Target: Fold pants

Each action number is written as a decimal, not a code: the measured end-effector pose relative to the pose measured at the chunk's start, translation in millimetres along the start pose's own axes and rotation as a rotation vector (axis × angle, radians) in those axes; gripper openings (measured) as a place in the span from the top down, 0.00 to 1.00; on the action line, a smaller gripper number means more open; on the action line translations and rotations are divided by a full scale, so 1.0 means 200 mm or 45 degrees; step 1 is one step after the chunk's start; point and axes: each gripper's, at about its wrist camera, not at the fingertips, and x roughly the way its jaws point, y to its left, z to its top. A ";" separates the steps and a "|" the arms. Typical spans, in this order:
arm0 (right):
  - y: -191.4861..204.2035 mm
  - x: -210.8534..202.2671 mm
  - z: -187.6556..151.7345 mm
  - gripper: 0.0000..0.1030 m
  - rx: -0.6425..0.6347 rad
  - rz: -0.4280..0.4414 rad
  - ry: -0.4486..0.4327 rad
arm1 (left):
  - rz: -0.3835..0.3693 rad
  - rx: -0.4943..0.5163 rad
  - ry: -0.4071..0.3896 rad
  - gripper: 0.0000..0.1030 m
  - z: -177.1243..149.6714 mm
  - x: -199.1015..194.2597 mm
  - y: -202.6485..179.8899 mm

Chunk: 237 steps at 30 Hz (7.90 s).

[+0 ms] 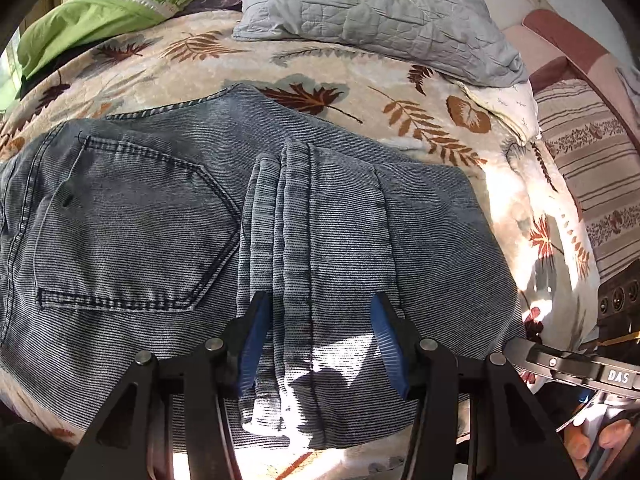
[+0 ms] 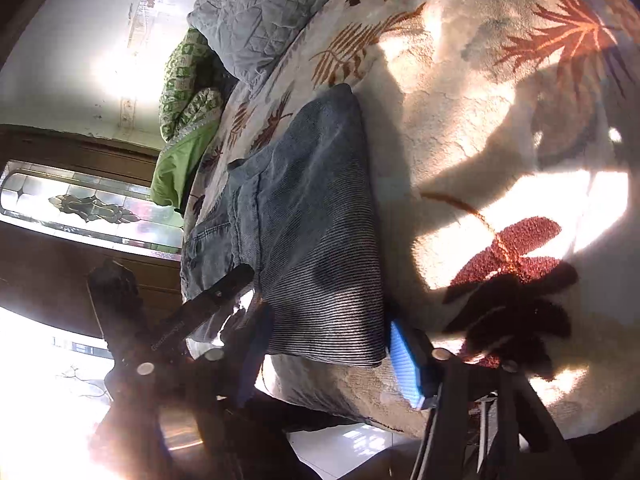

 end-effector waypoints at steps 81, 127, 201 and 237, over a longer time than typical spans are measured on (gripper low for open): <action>1.05 0.95 0.06 0.21 -0.202 0.037 0.347 | -0.300 -1.172 -0.318 0.55 -0.40 -0.38 1.39; -0.01 -0.19 0.06 0.17 0.089 0.218 -0.294 | 0.094 0.250 -0.364 0.94 -0.02 -0.31 -0.52; 0.29 0.00 0.04 0.18 -0.066 -0.061 -0.132 | 0.033 -0.180 -0.034 0.19 -0.15 -0.16 0.36; 0.39 0.19 0.06 0.15 -0.393 -0.179 -0.011 | -0.684 -0.645 0.197 0.25 -0.15 -0.06 0.60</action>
